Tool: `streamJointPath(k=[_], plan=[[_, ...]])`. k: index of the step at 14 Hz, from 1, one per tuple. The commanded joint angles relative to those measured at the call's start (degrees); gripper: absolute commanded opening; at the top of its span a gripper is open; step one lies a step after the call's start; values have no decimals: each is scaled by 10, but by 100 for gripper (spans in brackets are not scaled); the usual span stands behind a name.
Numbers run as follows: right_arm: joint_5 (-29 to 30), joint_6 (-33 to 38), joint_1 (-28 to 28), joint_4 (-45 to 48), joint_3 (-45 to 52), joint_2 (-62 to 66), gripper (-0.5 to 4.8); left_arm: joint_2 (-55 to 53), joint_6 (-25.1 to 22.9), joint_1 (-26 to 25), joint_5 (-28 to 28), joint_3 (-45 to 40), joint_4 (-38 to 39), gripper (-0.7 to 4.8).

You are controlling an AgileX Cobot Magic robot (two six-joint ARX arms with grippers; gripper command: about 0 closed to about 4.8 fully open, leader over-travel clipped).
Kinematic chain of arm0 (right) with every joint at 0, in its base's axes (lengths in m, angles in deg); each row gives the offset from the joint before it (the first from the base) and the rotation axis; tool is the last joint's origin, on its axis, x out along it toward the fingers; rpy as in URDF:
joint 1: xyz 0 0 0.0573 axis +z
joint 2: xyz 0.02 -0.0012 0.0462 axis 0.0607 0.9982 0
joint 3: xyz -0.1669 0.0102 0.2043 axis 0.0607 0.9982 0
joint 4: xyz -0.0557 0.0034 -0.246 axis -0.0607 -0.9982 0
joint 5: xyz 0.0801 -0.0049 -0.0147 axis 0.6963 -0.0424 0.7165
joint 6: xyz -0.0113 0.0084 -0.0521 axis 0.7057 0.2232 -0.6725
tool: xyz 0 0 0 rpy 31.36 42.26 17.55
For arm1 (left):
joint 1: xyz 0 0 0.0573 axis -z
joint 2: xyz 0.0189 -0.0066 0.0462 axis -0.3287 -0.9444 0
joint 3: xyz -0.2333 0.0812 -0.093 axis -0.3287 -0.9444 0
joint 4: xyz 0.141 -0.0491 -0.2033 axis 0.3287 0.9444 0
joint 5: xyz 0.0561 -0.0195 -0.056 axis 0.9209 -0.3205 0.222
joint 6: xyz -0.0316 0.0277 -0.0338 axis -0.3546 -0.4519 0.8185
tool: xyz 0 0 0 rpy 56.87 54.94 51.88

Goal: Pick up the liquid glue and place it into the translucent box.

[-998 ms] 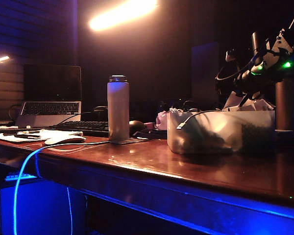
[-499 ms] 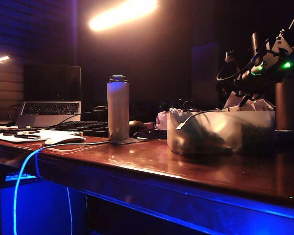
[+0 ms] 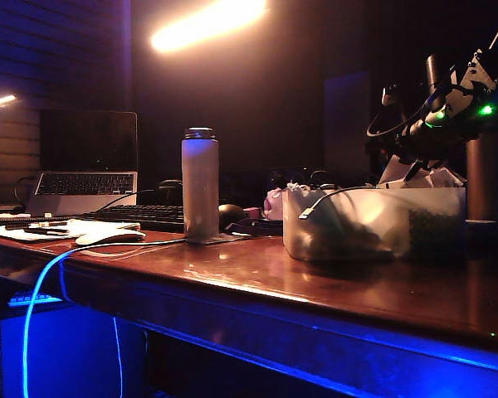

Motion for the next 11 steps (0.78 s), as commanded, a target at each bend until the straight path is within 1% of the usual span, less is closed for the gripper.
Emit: streamJointPath(k=[1,3,4,5,6,11], plan=[[0,0,0,6,-2,-2,144,1,0,0,-4,3,-7,-6],[0,0,-1,6,-2,-2,152,1,0,0,-4,3,-7,-6],[0,-1,-1,6,-2,-2,227,1,0,0,-4,3,-7,-6],[0,-1,-1,6,-2,-2,437,1,0,0,-4,3,-7,-6],[0,-3,-1,6,-2,-2,479,1,0,0,-4,3,-7,-6],[0,-12,-2,10,-5,-2,479,1,0,0,-4,3,-7,-6]])
